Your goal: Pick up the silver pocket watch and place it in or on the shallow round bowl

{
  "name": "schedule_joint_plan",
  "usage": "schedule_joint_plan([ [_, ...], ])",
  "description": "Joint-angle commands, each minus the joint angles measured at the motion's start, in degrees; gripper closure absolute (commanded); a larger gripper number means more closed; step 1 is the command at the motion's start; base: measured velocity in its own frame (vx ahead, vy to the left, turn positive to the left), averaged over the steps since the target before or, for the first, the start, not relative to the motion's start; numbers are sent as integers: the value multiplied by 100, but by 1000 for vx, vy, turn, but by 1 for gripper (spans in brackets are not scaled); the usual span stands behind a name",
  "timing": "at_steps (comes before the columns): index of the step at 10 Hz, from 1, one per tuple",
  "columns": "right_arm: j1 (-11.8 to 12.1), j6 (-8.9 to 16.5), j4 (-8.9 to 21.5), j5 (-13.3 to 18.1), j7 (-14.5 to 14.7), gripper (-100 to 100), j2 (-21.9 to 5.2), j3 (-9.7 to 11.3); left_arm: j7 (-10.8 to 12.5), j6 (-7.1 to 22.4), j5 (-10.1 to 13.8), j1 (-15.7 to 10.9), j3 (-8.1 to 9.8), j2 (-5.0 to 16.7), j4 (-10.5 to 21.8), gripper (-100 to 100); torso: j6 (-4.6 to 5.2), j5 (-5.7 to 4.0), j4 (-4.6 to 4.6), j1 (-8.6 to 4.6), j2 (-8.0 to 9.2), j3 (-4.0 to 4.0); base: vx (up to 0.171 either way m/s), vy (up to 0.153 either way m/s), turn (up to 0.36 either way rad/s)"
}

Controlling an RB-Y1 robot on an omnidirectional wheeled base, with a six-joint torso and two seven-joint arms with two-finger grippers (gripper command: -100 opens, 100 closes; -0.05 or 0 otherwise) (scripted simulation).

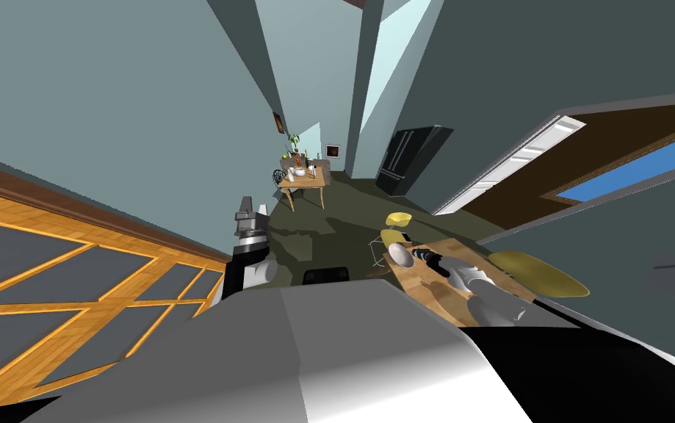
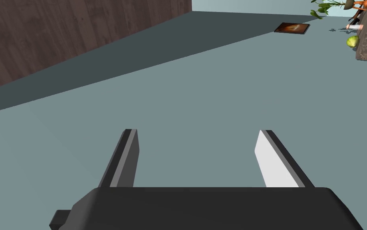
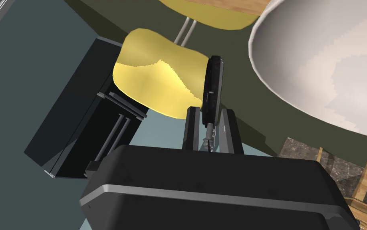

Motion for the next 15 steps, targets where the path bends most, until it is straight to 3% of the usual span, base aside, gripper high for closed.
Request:
schedule_joint_plan([
  [1,-30,286,-32,117,-93,100,83,-135,0,0,0,0,0,0,0,0,0,0,0,0,0,0,30,8,83],
  [8,-186,1289,57,473,-279,100,369,-552,0,0,0,0,0,0,0,0,1,4,5,12,7,6,23,16,60],
  [15,-384,2383,209,966,-541,100,806,-1142,0,0,0,0,0,0,0,0,10,-3,7,6,17,11,12,25,66],
])
